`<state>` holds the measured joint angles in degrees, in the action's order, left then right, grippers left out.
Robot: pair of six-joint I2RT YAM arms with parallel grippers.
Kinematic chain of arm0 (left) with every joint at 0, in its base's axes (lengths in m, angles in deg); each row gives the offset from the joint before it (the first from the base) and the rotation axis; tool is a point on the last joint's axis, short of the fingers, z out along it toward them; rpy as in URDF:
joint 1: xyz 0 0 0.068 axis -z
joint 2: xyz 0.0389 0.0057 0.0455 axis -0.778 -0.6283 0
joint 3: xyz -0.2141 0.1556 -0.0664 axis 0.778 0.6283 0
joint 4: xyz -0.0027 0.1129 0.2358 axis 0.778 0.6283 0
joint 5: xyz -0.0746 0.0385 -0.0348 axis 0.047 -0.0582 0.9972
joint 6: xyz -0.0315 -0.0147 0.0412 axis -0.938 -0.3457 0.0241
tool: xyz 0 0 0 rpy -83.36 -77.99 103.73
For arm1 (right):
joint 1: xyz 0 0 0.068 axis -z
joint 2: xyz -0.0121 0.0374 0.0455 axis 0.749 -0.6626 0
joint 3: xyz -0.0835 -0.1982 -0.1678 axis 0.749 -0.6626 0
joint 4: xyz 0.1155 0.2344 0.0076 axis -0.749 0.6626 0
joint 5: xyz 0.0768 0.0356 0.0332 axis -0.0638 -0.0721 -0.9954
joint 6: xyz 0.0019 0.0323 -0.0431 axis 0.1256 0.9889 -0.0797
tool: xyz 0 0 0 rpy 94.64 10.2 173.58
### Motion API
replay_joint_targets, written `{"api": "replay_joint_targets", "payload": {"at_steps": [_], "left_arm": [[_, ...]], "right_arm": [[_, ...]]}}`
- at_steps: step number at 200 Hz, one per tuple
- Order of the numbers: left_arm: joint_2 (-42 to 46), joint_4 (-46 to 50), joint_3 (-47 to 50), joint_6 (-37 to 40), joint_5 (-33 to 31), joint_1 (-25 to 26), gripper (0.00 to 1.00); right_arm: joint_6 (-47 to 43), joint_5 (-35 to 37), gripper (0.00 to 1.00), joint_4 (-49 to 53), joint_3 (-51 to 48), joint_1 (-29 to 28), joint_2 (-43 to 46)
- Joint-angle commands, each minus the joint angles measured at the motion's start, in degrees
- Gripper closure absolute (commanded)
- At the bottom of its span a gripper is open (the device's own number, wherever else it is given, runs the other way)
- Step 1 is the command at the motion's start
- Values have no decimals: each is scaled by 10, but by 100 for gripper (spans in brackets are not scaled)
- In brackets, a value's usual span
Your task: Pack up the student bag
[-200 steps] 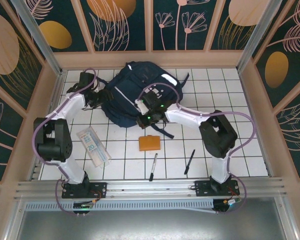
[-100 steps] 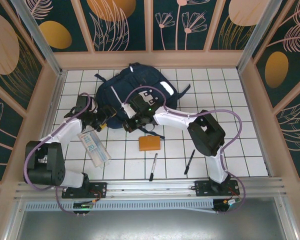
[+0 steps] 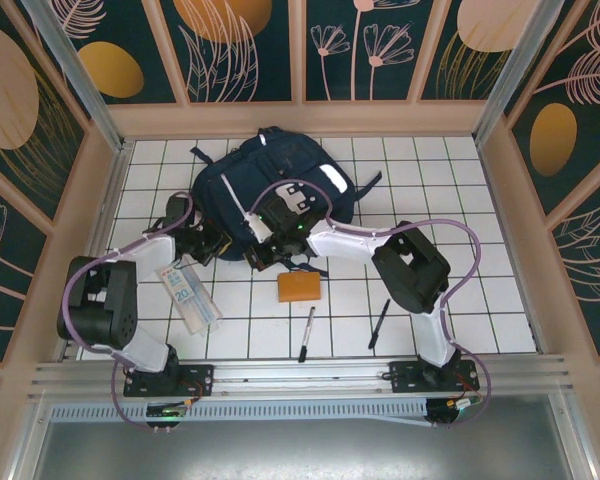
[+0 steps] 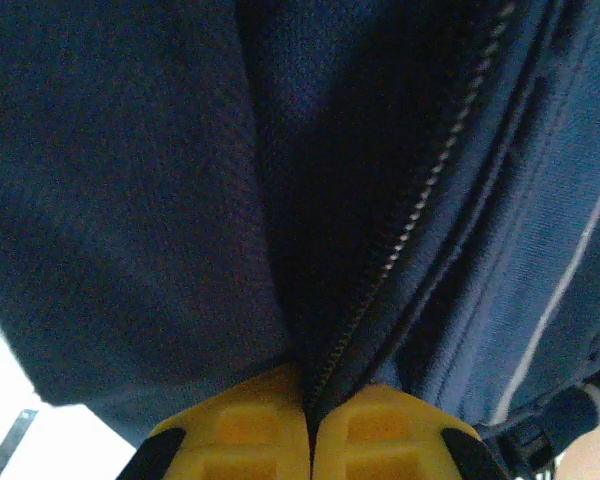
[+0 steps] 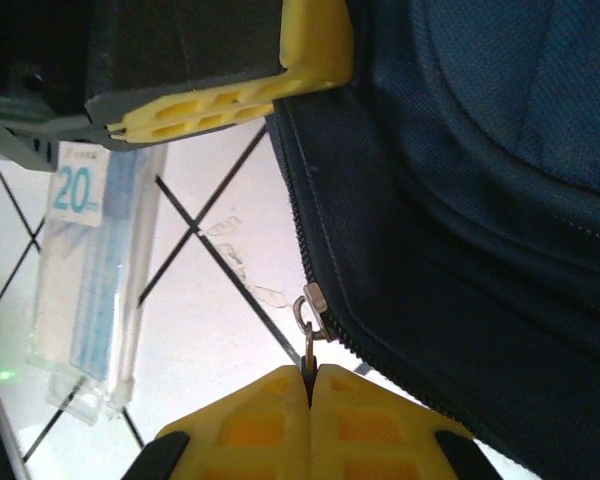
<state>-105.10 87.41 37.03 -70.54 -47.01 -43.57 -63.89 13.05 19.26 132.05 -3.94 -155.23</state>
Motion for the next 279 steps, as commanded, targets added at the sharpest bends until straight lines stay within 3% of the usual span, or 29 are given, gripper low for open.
{"api": "replay_joint_targets", "payload": {"at_steps": [1, 76, 132, 176, 189, 205, 222, 245, 279], "left_arm": [[-24, 62, -54, 68, 9, 2, 100], [-37, 119, -99, 117, 8, 0, 100], [-33, 121, -99, 137, 41, 1, 100], [-14, 121, -88, 140, 61, 16, 100], [-3, 118, -90, 144, 78, 33, 77], [5, 129, -100, 160, 112, 51, 63], [7, 197, -159, 218, 111, 71, 60], [20, 305, -256, 312, -3, 106, 55], [25, 319, -338, 416, -78, 139, 48]], "right_arm": [[-5, 21, 100, 0, -34, 4, 39], [-26, 190, 100, 3, -184, 91, 130], [6, 342, 100, -10, -208, 144, 130], [18, 316, 92, -24, -196, 152, 134], [12, 300, 88, -24, -193, 157, 142], [5, 299, 84, -16, -191, 167, 152], [1, 297, 79, -2, -191, 186, 164], [-4, 289, 65, -2, -207, 207, 207], [18, 277, 54, 8, -217, 234, 274]]}}
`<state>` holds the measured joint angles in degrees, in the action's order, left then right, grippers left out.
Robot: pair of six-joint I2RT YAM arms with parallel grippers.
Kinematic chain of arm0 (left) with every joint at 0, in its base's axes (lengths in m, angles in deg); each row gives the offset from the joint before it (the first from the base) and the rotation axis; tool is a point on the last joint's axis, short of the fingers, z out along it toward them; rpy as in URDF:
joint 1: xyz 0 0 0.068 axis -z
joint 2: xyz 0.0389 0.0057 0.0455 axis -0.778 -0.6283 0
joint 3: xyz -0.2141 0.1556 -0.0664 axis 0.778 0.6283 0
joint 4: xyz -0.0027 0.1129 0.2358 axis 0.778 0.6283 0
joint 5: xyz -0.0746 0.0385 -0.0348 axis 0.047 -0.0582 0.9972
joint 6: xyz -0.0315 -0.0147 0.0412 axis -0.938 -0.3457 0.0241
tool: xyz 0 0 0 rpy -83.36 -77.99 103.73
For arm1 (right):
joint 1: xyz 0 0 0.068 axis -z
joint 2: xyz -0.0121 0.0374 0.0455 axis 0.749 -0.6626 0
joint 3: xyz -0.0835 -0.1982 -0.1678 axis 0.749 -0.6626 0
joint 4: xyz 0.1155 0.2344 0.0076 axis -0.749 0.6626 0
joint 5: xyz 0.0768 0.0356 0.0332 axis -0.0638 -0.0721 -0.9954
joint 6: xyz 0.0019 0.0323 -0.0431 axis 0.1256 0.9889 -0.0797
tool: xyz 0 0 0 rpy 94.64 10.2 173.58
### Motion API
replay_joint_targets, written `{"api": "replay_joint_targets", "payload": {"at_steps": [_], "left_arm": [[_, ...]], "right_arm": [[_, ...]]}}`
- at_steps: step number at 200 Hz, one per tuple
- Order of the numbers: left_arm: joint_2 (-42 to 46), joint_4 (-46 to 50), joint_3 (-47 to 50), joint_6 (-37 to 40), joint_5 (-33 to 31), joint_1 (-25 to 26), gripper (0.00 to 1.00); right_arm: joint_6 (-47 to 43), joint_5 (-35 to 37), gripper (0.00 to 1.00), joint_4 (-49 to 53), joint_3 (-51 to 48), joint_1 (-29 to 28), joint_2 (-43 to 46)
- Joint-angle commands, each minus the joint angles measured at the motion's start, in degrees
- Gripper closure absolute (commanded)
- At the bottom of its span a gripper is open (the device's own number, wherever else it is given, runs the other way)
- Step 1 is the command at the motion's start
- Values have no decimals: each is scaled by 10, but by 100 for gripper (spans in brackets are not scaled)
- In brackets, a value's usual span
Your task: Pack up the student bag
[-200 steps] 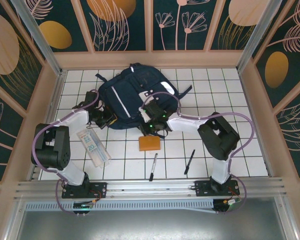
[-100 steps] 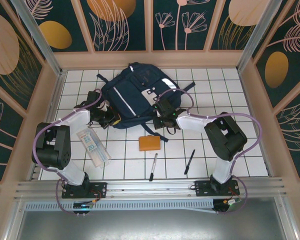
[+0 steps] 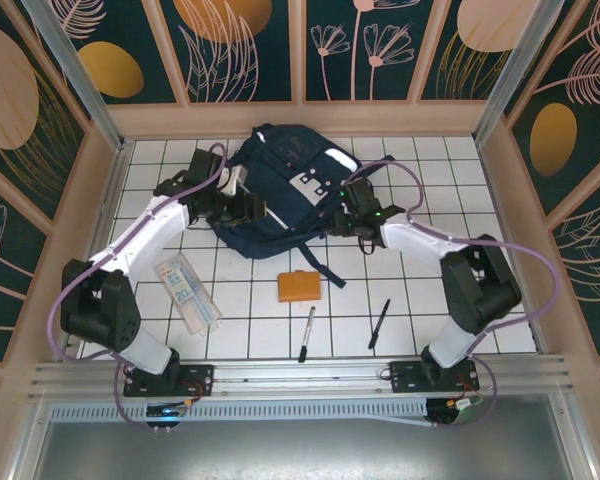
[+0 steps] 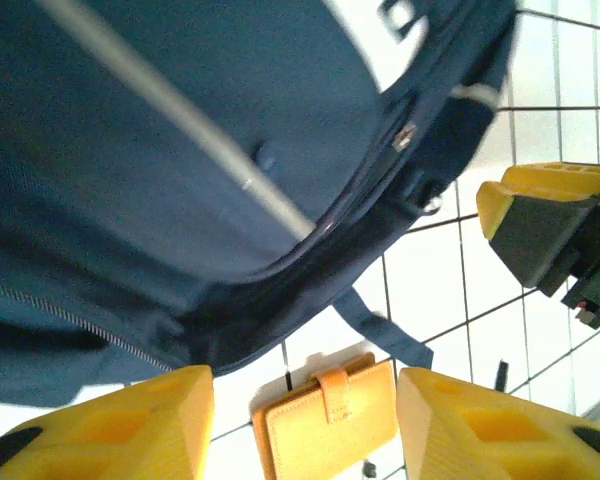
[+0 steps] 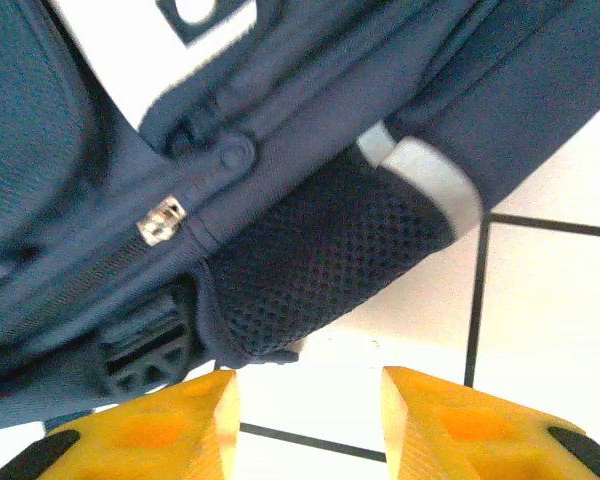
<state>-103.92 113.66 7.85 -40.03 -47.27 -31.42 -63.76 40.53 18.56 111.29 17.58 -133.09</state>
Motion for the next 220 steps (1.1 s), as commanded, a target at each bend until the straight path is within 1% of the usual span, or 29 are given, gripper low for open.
{"api": "replay_joint_targets", "payload": {"at_steps": [1, 13, 27, 40, 58, 75, 105, 119, 124, 139, 170, 198, 210, 220], "left_arm": [[12, 56, -49, 114, -79, 19, 47], [-3, 51, -73, 148, -129, 43, 44], [-34, 51, -107, 187, -198, 82, 37], [-73, 51, -140, 203, -235, 113, 32], [-142, 63, -186, 201, -249, 133, 30], [-193, 74, -214, 195, -269, 145, 29], [-236, 55, -205, 199, -262, 166, 26], [-254, 50, -202, 190, -271, 170, 25], [-260, 50, -203, 181, -281, 171, 25], [-273, 41, -196, 161, -303, 172, 24], [-295, 30, -188, 140, -279, 172, 22], [-314, 23, -181, 134, -276, 173, 21], [-321, 19, -178, 133, -282, 174, 23], [-324, 14, -177, 131, -294, 173, 27]], "right_arm": [[17, 1, 54, 15, -9, 19, 54], [34, -7, 52, 14, -8, 28, 75], [52, -3, 50, 11, -6, 32, 98], [68, 9, 47, 8, -10, 37, 118], [81, 40, 43, -8, -26, 42, 152], [92, 64, 35, -28, -52, 49, 188], [124, 101, 27, -25, -79, 69, 230], [141, 121, 14, -13, -86, 75, 240], [140, 118, 12, -14, -89, 77, 243], [125, 73, 12, -17, -95, 84, 246], [107, -6, 15, -30, -102, 86, 246], [104, -19, 16, -39, -109, 85, 248], [102, -26, 17, -43, -111, 86, 248], [102, -27, 18, -44, -113, 86, 248]]}}
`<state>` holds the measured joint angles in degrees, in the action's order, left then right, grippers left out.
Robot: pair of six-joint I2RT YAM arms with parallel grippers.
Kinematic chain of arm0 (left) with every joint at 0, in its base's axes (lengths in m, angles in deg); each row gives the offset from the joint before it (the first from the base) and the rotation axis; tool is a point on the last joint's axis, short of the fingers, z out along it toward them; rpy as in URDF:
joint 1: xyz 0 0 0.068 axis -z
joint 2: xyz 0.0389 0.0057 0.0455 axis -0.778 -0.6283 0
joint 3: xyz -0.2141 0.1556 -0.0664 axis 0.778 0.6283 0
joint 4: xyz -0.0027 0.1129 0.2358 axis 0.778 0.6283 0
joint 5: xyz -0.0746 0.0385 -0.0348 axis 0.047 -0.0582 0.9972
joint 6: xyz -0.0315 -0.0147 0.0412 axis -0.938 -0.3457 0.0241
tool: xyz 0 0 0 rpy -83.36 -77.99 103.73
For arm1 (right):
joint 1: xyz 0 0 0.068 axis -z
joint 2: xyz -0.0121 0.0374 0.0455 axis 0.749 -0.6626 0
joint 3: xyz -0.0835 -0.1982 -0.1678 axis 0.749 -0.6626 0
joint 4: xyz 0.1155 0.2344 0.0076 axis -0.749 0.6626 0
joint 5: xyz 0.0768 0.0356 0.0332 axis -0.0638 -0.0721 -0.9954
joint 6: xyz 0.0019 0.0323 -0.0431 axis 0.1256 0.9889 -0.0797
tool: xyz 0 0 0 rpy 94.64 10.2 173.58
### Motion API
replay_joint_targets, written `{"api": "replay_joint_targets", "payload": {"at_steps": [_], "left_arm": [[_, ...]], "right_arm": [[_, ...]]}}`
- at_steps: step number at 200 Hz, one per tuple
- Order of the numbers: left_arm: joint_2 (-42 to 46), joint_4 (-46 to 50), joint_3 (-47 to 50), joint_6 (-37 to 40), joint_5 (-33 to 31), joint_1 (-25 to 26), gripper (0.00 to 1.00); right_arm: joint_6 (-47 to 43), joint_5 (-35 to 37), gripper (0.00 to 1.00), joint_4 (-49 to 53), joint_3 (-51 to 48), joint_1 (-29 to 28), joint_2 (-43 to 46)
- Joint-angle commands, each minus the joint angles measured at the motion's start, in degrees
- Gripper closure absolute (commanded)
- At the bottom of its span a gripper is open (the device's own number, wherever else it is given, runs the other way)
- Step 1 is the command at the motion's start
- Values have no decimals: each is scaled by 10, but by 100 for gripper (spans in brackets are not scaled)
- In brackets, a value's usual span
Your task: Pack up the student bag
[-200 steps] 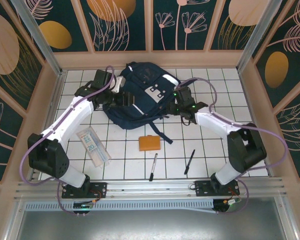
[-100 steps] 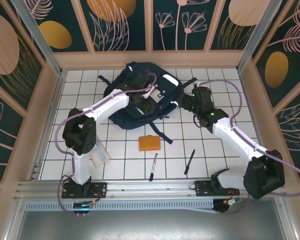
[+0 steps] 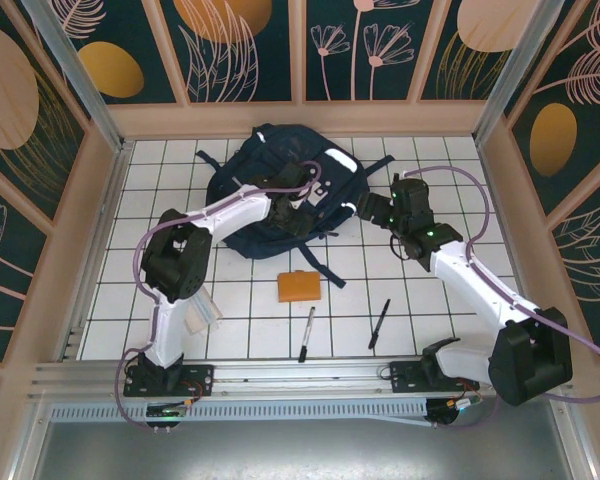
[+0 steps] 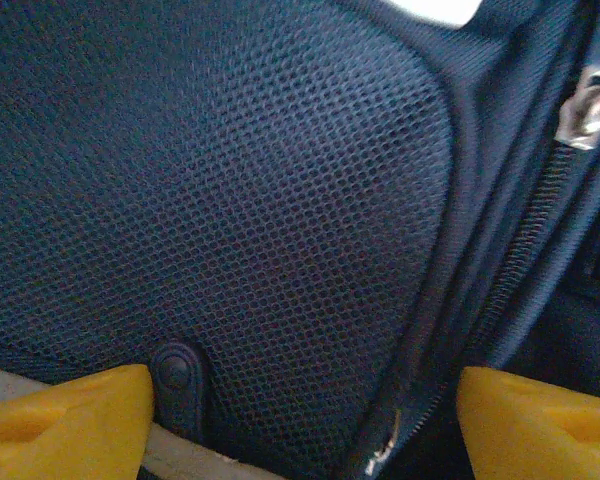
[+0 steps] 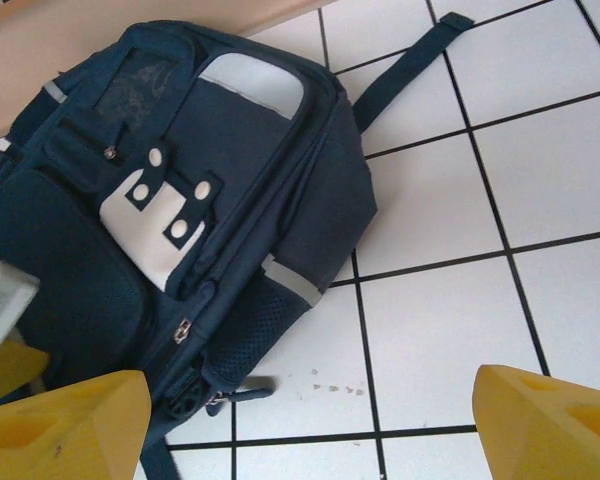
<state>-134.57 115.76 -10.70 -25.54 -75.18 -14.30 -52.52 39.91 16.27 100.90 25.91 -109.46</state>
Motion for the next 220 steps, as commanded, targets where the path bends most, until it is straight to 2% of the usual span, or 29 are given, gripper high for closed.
{"api": "replay_joint_targets", "payload": {"at_steps": [1, 14, 37, 56, 81, 93, 133, 159, 190, 220], "left_arm": [[-19, -8, 9, -13, -16, 2, 27], [-20, -13, 10, -17, -40, 3, 38], [-14, -11, -5, -16, -38, 2, 80], [14, -17, -13, -14, -18, 2, 100], [49, -9, -43, -15, 25, 2, 100], [62, 0, -64, -18, 45, 3, 100], [62, 42, -144, -29, 105, 2, 100], [55, 45, -170, -37, 125, 2, 100], [46, 46, -190, -47, 144, 2, 100], [48, 39, -186, -56, 163, 2, 100]], "right_arm": [[-10, -21, 18, -21, -9, 3, 12], [-8, -26, 19, -27, -15, 2, 12], [-5, -43, 23, -26, -17, 2, 5], [-23, -64, 23, -13, -4, 3, -14], [-91, -120, 23, 20, 33, 10, -67], [-121, -171, 23, 53, 73, 23, -107], [-146, -243, 26, 117, 194, 47, -215], [-108, -263, 35, 149, 265, 60, -282], [-20, -267, 51, 130, 284, 62, -315], [19, -262, 53, 133, 305, 67, -352]]}}
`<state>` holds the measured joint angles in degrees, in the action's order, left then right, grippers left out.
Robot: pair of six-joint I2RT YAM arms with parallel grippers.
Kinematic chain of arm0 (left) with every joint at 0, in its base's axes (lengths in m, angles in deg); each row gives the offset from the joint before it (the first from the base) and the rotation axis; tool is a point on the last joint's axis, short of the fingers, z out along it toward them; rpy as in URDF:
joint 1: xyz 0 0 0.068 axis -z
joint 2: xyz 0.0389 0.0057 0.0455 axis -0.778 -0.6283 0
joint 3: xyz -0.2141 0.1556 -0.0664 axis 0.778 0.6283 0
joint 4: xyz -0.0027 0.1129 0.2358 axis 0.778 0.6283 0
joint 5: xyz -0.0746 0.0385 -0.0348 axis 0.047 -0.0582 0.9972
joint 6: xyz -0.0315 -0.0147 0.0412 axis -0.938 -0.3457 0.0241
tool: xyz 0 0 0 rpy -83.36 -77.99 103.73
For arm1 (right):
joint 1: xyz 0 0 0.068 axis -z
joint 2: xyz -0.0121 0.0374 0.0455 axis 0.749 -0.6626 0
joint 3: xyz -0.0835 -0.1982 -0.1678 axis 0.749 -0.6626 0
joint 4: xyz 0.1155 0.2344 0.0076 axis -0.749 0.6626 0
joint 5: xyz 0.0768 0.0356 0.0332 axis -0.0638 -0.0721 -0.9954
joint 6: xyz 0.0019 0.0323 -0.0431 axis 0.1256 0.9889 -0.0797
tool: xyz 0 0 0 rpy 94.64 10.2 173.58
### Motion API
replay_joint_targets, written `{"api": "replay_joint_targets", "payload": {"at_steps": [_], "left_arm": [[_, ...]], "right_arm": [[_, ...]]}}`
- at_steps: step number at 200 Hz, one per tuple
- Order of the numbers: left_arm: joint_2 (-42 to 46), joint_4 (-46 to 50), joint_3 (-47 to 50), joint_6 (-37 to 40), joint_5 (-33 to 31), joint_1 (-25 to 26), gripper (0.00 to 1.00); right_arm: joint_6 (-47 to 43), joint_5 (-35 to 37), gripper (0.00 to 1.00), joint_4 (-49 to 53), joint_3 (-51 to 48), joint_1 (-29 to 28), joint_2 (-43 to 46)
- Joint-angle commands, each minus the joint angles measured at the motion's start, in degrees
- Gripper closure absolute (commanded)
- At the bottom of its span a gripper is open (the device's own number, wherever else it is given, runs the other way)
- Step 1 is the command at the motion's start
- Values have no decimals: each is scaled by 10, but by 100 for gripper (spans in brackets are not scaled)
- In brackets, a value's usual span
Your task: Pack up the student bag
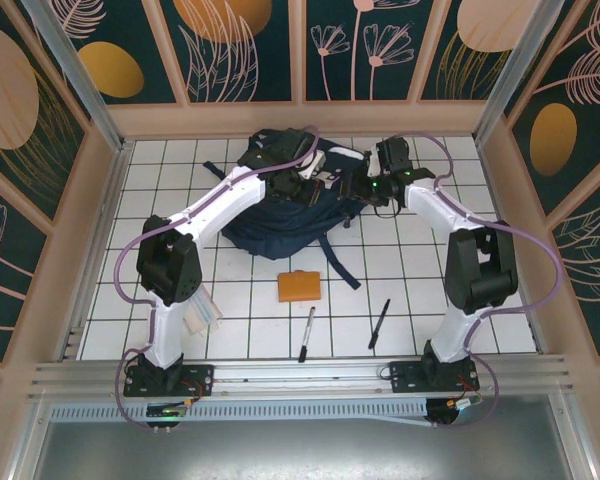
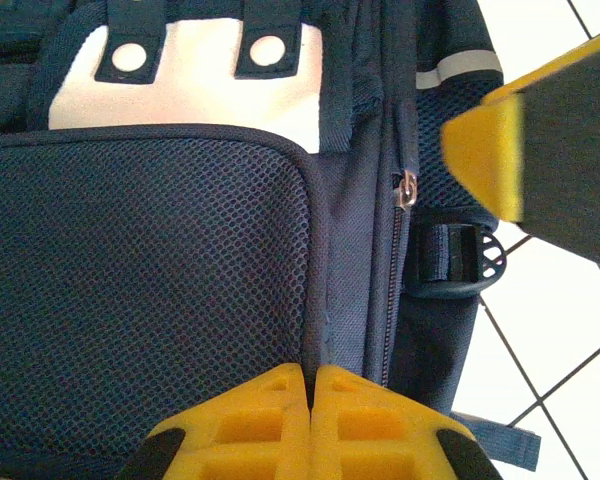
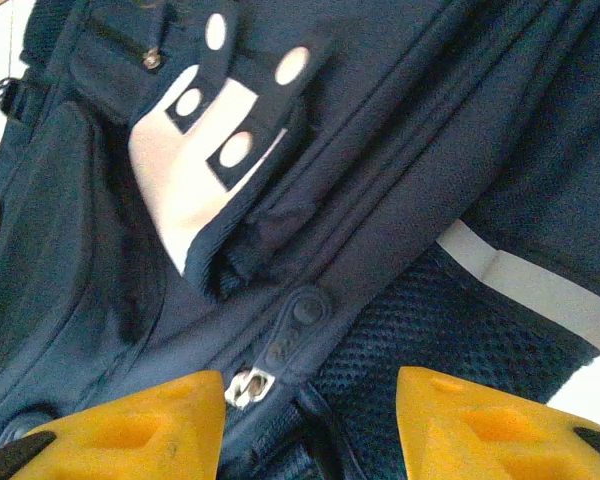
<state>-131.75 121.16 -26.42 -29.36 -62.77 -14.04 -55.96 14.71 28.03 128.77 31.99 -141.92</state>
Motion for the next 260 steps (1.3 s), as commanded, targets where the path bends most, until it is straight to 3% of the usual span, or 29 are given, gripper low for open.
{"api": "replay_joint_targets", "payload": {"at_steps": [1, 33, 72, 87, 101, 152, 212, 260], "left_arm": [[19, -15, -28, -18, 40, 0, 100], [26, -35, -9, -28, 54, 0, 100], [27, -59, 9, -42, 70, 0, 100], [24, -63, 12, -47, 67, 0, 100], [21, -66, 11, -48, 66, 0, 100], [27, -61, 11, -31, 62, 0, 100], [35, -62, 17, -2, 65, 0, 100], [35, -54, 15, 19, 66, 0, 100]], "right_arm": [[54, -12, 54, 15, 27, 7, -29], [92, -41, 56, -3, 31, 7, -48], [126, -58, 76, -24, 25, 6, -54], [144, -80, 76, -33, 16, 8, -49], [147, -102, 70, -34, 7, 8, -40], [-78, -164, 53, 4, -18, 31, -29], [-239, -232, 58, 1, -37, 35, -10], [-301, -233, 65, 34, -5, 37, -40]]}}
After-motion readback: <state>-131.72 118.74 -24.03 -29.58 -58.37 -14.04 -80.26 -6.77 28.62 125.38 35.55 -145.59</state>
